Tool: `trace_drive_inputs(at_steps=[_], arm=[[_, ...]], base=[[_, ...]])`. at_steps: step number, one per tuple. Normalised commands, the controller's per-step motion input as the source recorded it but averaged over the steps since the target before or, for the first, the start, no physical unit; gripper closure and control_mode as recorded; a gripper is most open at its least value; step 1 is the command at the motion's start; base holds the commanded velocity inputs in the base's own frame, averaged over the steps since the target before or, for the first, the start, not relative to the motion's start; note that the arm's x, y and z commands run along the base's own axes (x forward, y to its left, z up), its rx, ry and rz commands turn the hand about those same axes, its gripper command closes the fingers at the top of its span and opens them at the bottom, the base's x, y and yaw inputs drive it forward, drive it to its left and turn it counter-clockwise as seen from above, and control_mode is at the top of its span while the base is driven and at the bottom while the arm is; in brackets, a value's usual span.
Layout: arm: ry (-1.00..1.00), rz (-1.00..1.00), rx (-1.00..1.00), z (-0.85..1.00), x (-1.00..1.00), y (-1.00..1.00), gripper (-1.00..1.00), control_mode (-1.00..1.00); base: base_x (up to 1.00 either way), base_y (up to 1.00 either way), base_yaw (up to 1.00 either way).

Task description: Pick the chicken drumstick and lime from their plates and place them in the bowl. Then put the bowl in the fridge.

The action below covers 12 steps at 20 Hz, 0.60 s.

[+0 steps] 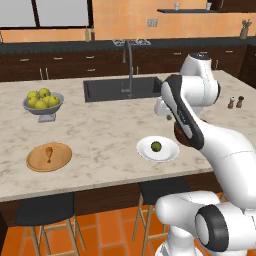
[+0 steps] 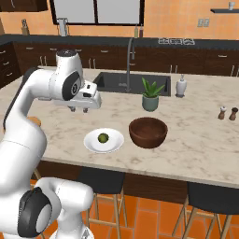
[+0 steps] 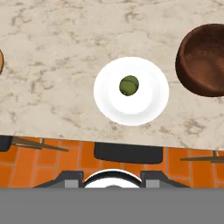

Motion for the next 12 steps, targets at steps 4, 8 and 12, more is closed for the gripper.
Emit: trace_drive_inputs(at_steps=[4,8,12], arm=[[0.00,-0.01,0.00,-0.40,0.01,0.00,-1.00,-1.00],[0.00,0.00,0.02,-0.80,0.16,-0.10,-1.00,-1.00],[0.00,0.00,0.01,-0.75,0.25,-0.09,-1.00,-1.00]], base=[[0.00,0.00,0.00],[0.00,0.00,0.00],[0.00,0.00,0.00]])
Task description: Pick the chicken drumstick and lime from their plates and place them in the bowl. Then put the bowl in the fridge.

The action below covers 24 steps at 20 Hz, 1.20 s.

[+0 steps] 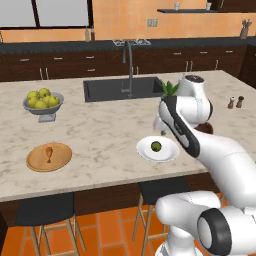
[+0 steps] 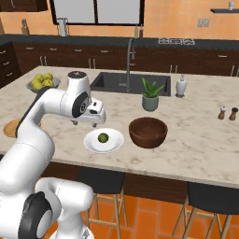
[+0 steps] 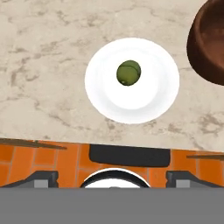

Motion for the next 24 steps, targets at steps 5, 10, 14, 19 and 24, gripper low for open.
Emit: trace_drive_inputs(at_steps=[5,10,14,19,24], arm=[[0.00,0.00,0.00,-0.59,0.13,0.00,-1.00,-1.00],[0.01,0.00,0.00,-0.43,0.24,0.00,-1.00,-1.00],[0.00,-0.01,0.01,-0.38,0.33,0.00,-1.00,-1.00],[0.00,-0.09,0.00,-0.29,0.52,0.00,-1.00,-1.00],[0.03,-0.17,0.00,-0.24,0.56,-0.01,-1.00,-1.00]], base=[[0.00,0.00,0.00],[0.00,0.00,0.00],[0.00,0.00,0.00],[0.00,0.00,0.00],[0.00,0.00,0.00]])
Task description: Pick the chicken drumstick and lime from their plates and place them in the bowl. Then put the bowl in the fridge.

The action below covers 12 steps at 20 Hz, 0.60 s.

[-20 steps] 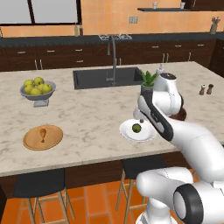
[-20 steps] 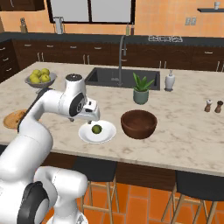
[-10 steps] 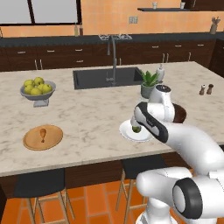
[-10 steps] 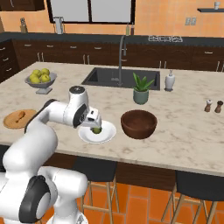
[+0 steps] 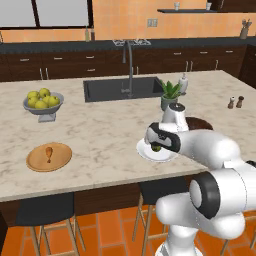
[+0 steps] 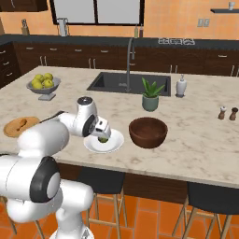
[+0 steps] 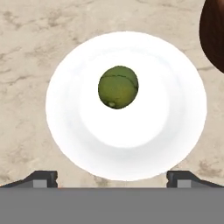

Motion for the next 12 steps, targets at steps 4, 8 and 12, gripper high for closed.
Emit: trace_drive_inputs(at_steps=[4,8,12], arm=[[0.07,-0.17,0.00,-0.27,0.38,-0.05,-1.00,-1.00],[0.07,-0.04,0.06,-0.21,0.40,-0.19,-1.00,-1.00],[0.07,0.00,0.02,-0.25,0.49,-0.06,-1.00,-1.00]], base=[[0.00,0.00,0.00],[0.00,0.00,0.00],[0.00,0.00,0.00]])
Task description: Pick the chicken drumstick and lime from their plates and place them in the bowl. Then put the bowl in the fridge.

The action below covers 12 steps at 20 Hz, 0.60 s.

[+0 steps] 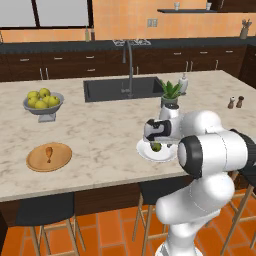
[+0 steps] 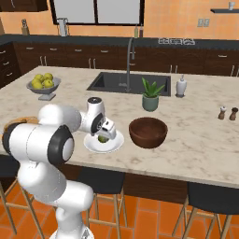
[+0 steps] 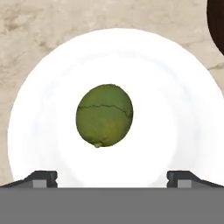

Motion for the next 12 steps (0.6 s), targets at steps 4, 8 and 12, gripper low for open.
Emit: trace_drive_inputs(at_steps=[4,8,12], arm=[[0.08,0.00,0.00,-0.34,0.48,0.00,-1.00,-1.00],[0.07,0.00,0.00,-0.38,0.45,0.00,-1.00,-1.00],[0.03,0.00,0.00,-0.23,0.27,0.00,-1.00,-1.00]], base=[[0.00,0.00,0.00],[0.00,0.00,0.00],[0.00,0.00,0.00]])
